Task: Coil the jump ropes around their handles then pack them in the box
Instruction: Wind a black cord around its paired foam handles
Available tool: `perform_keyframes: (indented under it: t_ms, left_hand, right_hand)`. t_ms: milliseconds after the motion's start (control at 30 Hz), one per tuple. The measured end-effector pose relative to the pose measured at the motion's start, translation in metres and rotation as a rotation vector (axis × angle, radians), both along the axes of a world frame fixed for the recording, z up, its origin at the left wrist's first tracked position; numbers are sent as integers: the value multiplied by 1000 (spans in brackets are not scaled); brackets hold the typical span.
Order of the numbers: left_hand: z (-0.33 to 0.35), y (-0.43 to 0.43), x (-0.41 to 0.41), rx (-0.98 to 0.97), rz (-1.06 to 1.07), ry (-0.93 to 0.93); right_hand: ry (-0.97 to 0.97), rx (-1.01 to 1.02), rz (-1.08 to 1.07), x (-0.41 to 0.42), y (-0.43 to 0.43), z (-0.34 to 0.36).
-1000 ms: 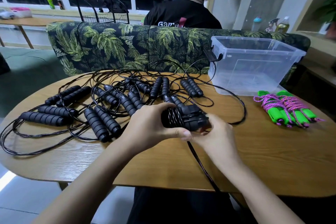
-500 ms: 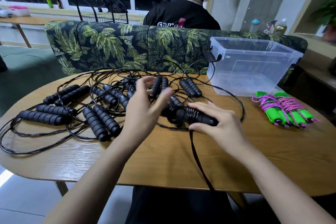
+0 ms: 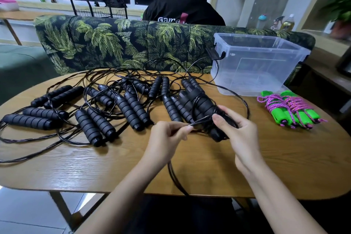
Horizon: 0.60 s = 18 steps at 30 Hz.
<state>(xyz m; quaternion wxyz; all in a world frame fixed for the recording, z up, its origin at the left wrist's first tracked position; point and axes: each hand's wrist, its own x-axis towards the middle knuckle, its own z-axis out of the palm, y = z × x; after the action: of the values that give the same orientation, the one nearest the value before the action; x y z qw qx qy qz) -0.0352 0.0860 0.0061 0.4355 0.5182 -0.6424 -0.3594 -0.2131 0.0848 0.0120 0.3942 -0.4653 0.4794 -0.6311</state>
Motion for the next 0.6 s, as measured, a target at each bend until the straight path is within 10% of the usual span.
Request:
perform_keyframes:
  t_ms: [300,600]
  left_hand:
    - [-11,-5,-1,208,-91,442]
    - [-17,8,-6,49,111,338]
  right_hand:
    - [-407,299,218,20,29,-14]
    - [560,-157,4,26,41,-30]
